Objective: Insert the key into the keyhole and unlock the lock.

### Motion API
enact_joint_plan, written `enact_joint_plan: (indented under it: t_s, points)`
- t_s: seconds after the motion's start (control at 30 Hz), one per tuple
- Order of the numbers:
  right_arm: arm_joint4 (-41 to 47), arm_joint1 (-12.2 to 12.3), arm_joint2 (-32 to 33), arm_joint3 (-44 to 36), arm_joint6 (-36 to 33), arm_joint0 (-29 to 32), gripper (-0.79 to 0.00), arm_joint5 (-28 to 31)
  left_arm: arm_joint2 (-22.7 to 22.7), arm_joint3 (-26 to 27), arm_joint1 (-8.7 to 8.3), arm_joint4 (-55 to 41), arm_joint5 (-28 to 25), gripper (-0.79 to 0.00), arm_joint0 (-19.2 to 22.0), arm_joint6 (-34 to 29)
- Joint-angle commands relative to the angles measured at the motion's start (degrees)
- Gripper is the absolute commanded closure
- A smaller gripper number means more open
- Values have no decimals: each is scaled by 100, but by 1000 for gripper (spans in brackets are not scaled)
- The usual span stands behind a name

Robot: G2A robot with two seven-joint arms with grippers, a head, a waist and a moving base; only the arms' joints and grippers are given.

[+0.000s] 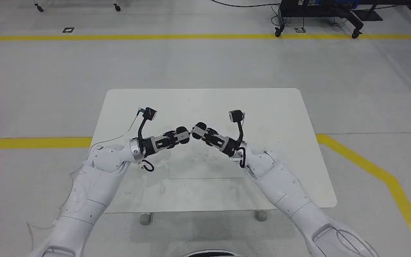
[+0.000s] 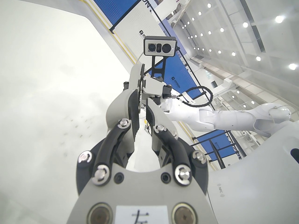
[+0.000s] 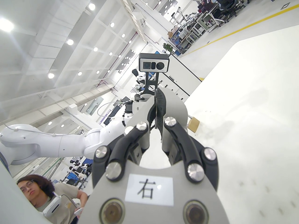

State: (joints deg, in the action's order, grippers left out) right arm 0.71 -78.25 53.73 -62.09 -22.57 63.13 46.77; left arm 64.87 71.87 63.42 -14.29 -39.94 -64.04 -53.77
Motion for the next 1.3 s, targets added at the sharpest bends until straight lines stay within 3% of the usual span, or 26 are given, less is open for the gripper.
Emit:
enact_joint_plan:
  t_s: [0.0, 0.33, 0.4, 0.5, 0.63, 1.03, 1.27]
  points:
    - [-8, -1, 7, 2, 12, 4, 0, 3, -12, -4, -1, 6, 2, 0, 5, 0]
    - [-4, 4, 41, -38, -11, 55, 0, 59, 5, -41, -13, 89, 99, 0, 29, 167]
    - [27, 7, 53, -46, -33, 69, -154, 90, 12, -35, -17, 101, 104, 0, 28, 177]
    - [59, 15, 72, -58, -72, 88, -206, 122, 20, -25, -23, 92, 112, 0, 22, 181]
    - [62, 38, 123, -44, -154, 111, -135, 107, 42, -7, -34, 100, 106, 0, 23, 185]
    - [291, 123, 235, -163, -705, 137, -157, 21, -19, 23, -61, 144, 110, 0, 71, -84]
    - [393, 114, 164, -139, -836, 98, -18, -68, -60, 16, -67, 160, 81, 0, 82, -104]
